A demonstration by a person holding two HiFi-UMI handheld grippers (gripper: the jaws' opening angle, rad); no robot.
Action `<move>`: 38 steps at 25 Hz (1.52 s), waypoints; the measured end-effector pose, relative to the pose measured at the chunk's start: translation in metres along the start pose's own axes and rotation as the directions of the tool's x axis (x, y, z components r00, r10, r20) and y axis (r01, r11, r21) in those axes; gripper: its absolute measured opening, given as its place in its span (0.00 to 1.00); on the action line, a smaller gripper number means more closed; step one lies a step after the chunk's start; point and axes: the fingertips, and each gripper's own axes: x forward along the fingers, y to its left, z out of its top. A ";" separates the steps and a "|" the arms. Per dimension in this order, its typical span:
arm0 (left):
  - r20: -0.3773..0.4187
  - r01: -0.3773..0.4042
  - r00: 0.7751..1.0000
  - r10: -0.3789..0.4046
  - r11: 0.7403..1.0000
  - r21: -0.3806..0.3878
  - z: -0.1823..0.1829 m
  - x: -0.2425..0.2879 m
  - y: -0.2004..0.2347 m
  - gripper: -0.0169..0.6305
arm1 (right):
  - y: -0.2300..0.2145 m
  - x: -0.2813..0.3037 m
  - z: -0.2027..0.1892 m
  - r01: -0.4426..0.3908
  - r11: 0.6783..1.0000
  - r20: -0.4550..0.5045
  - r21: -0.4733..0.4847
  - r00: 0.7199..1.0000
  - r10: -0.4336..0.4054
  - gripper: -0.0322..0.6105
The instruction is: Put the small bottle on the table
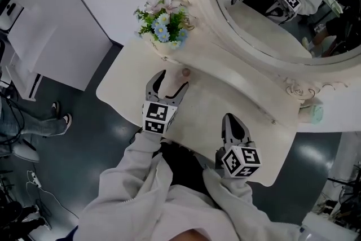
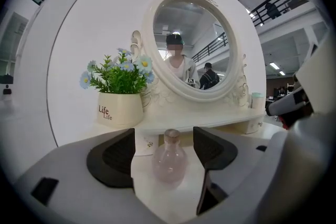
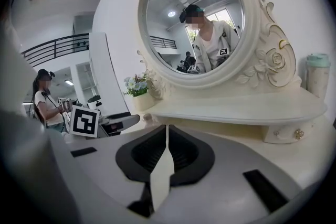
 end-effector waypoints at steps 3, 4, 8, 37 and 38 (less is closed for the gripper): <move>-0.010 0.031 0.999 -0.031 0.999 -0.010 0.007 -0.014 -0.002 0.56 | 0.009 -0.002 0.002 0.005 1.000 0.012 0.011 1.000 -0.005 0.11; -0.015 0.041 0.999 -0.041 0.999 -0.011 0.009 -0.019 -0.003 0.56 | 0.012 -0.003 0.003 0.006 1.000 0.016 0.013 1.000 -0.006 0.11; -0.028 0.068 0.997 -0.068 0.997 -0.021 0.014 -0.037 -0.003 0.56 | 0.024 -0.005 0.005 0.003 1.000 0.033 0.016 0.999 -0.004 0.11; 0.079 0.052 0.996 -0.052 0.999 -0.002 0.071 -0.155 0.003 0.05 | 0.086 -0.028 0.072 -0.093 0.985 0.210 -0.143 0.970 0.122 0.11; 0.086 0.053 0.995 -0.052 0.999 -0.003 0.073 -0.158 0.003 0.05 | 0.088 -0.029 0.075 -0.093 0.984 0.223 -0.151 0.967 0.126 0.11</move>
